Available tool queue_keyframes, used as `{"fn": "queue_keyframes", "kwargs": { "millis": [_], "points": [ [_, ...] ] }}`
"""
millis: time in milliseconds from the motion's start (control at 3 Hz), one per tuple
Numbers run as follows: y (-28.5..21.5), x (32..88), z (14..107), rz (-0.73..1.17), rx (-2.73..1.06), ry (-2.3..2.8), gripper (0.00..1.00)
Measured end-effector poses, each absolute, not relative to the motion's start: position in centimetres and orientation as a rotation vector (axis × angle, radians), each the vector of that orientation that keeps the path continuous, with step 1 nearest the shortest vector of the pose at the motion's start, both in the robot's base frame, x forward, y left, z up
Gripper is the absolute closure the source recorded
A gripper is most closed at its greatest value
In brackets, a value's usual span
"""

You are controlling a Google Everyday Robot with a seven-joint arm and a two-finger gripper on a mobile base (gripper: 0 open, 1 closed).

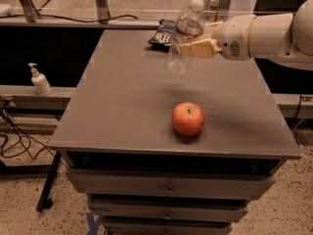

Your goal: Move water bottle near blue chip bag

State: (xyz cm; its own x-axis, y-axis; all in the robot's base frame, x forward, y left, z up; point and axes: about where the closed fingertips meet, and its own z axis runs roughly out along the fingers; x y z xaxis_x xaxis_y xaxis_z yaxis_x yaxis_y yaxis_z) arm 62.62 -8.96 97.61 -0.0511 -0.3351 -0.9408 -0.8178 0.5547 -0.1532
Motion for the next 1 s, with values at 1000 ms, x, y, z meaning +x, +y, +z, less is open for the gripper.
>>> {"fn": "queue_keyframes", "kwargs": {
  "millis": [1000],
  "points": [
    [-17.7, 72.0, 101.3, 0.215, -1.006, 1.666, 1.0]
  ]
}}
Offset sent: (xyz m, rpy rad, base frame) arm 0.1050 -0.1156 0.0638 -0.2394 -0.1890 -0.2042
